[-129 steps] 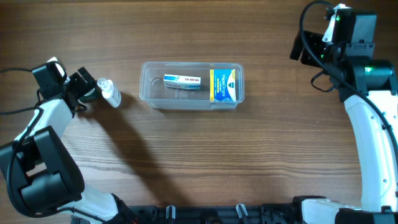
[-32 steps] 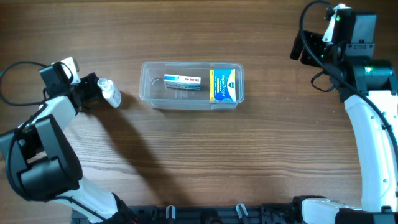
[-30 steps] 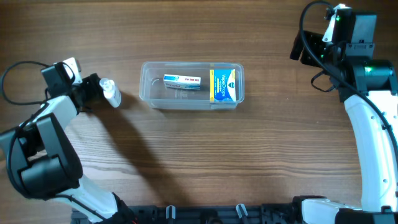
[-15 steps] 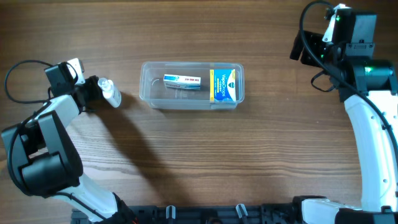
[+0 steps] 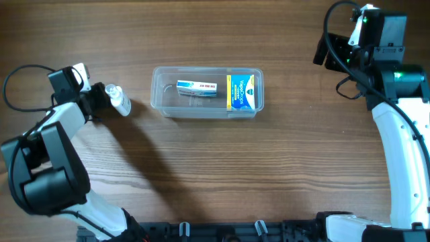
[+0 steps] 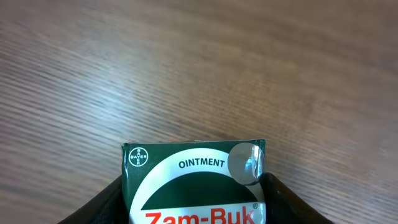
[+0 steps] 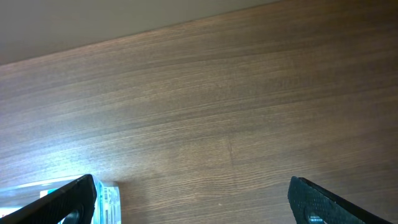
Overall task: Pack container
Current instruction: 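Close left gripper on the Zam-Buk tin and lift it, then carry the Zam-Buk tin right and lower it into the container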
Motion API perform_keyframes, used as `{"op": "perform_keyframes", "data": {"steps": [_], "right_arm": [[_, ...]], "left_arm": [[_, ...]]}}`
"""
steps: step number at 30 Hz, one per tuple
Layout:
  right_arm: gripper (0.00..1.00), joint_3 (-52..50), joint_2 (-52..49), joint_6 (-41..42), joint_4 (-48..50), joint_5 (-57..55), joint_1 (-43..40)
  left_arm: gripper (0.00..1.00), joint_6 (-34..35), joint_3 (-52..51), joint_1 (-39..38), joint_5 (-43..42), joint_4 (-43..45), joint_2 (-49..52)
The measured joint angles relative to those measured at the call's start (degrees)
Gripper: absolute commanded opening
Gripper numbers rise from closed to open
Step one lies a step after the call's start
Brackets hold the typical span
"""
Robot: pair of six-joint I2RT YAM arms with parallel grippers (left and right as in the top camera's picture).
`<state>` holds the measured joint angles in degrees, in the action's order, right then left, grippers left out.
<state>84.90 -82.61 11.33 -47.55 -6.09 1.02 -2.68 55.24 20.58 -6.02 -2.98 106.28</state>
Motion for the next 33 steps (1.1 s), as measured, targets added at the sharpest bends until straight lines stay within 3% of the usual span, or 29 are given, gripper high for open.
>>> {"op": "perform_keyframes", "data": {"steps": [14,20,26,33], "right_arm": [[1.00,0.0,0.0,0.0,0.0,0.0,0.0],[1.00,0.0,0.0,0.0,0.0,0.0,0.0],[1.00,0.0,0.0,0.0,0.0,0.0,0.0],[1.00,0.0,0.0,0.0,0.0,0.0,0.0]], "left_arm": [[0.46,3.9,-0.1,-0.6,-2.2,-4.5,-29.2],[0.47,7.7,-0.1,-7.9,-8.9,-5.7,-39.5],[0.45,8.7,-0.1,-18.7,-11.6,-9.1,-40.6],[0.43,9.1,-0.1,-32.2,-12.3,-11.8,-35.1]]}}
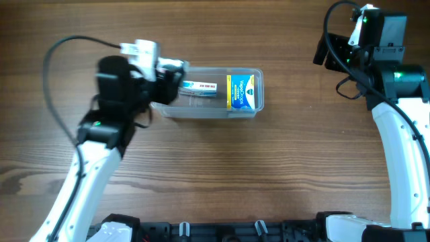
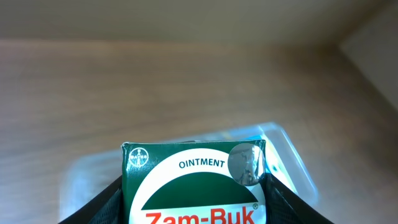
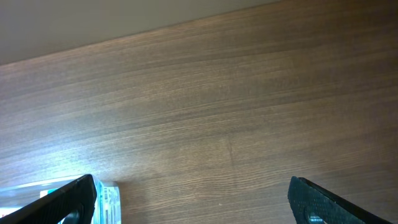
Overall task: Pack container
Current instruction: 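Carry the Zam-Buk tin right and lower it into the container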
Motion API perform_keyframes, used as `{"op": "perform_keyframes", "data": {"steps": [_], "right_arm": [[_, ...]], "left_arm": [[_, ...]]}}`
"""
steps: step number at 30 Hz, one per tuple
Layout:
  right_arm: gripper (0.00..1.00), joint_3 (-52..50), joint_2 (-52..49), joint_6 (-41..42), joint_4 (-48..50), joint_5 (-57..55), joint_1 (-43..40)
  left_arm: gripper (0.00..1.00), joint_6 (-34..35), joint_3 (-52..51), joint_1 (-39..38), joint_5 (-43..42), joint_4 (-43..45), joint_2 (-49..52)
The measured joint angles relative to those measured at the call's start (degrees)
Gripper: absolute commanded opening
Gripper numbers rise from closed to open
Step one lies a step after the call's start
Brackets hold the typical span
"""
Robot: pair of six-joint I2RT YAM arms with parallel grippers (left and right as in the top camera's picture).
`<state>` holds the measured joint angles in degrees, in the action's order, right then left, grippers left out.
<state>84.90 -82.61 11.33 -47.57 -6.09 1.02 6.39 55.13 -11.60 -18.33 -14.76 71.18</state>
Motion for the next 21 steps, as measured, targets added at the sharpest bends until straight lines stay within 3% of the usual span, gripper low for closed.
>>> {"op": "perform_keyframes", "data": {"steps": [8,21], "right_arm": [[1.00,0.0,0.0,0.0,0.0,0.0,0.0],[1.00,0.0,0.0,0.0,0.0,0.0,0.0]], "left_arm": [[0.47,2.6,0.0,-8.8,8.0,-1.2,8.8],[0.44,10.7,0.0,-10.8,14.9,-1.1,18.4]]}}
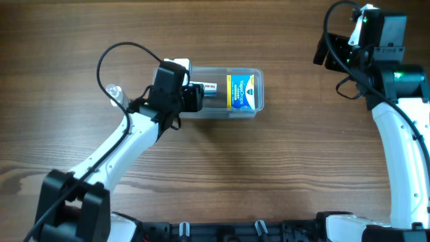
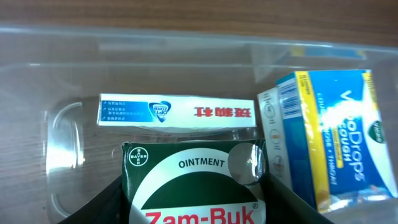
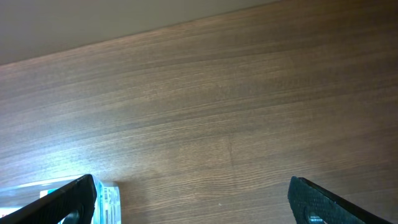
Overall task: Pack container
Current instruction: 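Carry the Zam-Buk tin right and lower it into the container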
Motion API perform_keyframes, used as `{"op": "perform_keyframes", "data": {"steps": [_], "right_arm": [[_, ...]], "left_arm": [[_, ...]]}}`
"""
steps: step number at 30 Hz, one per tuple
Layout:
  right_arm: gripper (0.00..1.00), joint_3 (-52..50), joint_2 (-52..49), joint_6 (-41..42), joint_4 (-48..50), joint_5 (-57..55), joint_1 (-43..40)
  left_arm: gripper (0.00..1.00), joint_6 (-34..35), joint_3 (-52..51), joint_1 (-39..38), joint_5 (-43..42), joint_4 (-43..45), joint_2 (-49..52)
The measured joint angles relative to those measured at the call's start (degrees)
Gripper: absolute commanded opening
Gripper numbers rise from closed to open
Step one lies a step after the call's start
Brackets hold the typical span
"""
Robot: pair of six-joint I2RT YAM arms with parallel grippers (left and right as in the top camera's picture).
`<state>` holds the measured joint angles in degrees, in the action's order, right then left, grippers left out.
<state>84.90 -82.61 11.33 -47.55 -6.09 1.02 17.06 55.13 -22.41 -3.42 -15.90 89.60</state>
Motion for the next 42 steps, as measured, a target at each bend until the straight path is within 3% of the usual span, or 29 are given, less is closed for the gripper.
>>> {"op": "perform_keyframes", "data": {"steps": [17,26,42], "right_arm": [[1.00,0.0,0.0,0.0,0.0,0.0,0.0],[1.00,0.0,0.0,0.0,0.0,0.0,0.0],[1.00,0.0,0.0,0.0,0.0,0.0,0.0]], "left_arm": [[0.44,2.2,0.0,-5.8,1.5,4.2,2.4],[0.61,2.2,0.0,-6.1,1.9,5.1,2.4],[0.61,2.6,0.0,-6.4,1.9,7.7,2.4]]}}
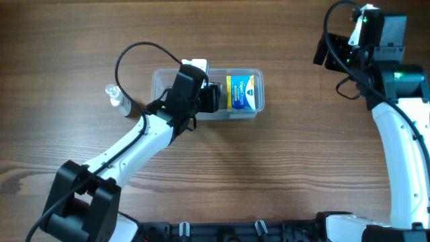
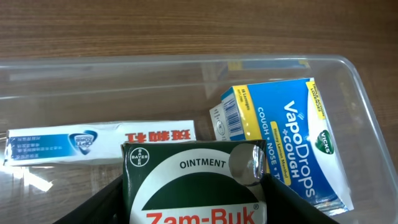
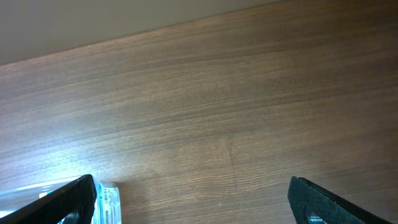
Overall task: Pack container
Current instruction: 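Carry the Zam-Buk tin right and lower it into the container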
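Note:
A clear plastic container point(image 1: 160, 75) sits in the middle of the table. Inside it, a blue-and-yellow VapoDrops box point(image 1: 243, 92) fills the right end and a white-and-blue flat box point(image 2: 99, 142) lies along the far wall. My left gripper point(image 1: 209, 96) hangs over the container's middle, shut on a green Zam-Buk ointment box point(image 2: 193, 171). In the left wrist view that box sits just left of the VapoDrops box point(image 2: 286, 134), inside the container's rim point(image 2: 186, 61). My right gripper point(image 3: 193, 202) is open over bare table at the far right.
A small clear bottle point(image 1: 117, 99) lies on the wooden table left of the container. The right arm point(image 1: 393, 128) runs along the right edge. The left arm's cable point(image 1: 134, 54) loops above the container's left end.
My left gripper has carried the ointment box further right over the container, from its left half to its middle beside the VapoDrops box. The right arm has not moved.
My left gripper was at the table's far left by the small bottle, shut on the ointment box. Then it was at the container's left end, then over its left half. Now it holds the box over the middle. The right gripper stayed open throughout.

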Motion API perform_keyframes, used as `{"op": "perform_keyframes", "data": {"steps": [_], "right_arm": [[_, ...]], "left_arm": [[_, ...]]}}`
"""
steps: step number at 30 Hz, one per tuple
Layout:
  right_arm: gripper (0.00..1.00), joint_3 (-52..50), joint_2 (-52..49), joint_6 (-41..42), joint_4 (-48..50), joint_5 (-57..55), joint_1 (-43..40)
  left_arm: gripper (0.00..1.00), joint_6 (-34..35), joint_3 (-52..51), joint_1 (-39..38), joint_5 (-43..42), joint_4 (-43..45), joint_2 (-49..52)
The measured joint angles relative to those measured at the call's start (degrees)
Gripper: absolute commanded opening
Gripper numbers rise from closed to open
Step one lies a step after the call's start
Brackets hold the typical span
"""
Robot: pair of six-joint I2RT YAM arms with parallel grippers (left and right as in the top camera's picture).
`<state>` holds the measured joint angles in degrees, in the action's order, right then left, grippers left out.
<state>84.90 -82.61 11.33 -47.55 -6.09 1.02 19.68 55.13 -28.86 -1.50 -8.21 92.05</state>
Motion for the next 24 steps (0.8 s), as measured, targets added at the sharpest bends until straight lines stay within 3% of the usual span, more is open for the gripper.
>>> {"op": "perform_keyframes", "data": {"steps": [19,24], "right_arm": [[1.00,0.0,0.0,0.0,0.0,0.0,0.0],[1.00,0.0,0.0,0.0,0.0,0.0,0.0]], "left_arm": [[0.59,0.0,0.0,-1.8,0.0,0.6,3.6],[0.72,0.1,0.0,-1.8,0.0,0.6,3.6]]}}
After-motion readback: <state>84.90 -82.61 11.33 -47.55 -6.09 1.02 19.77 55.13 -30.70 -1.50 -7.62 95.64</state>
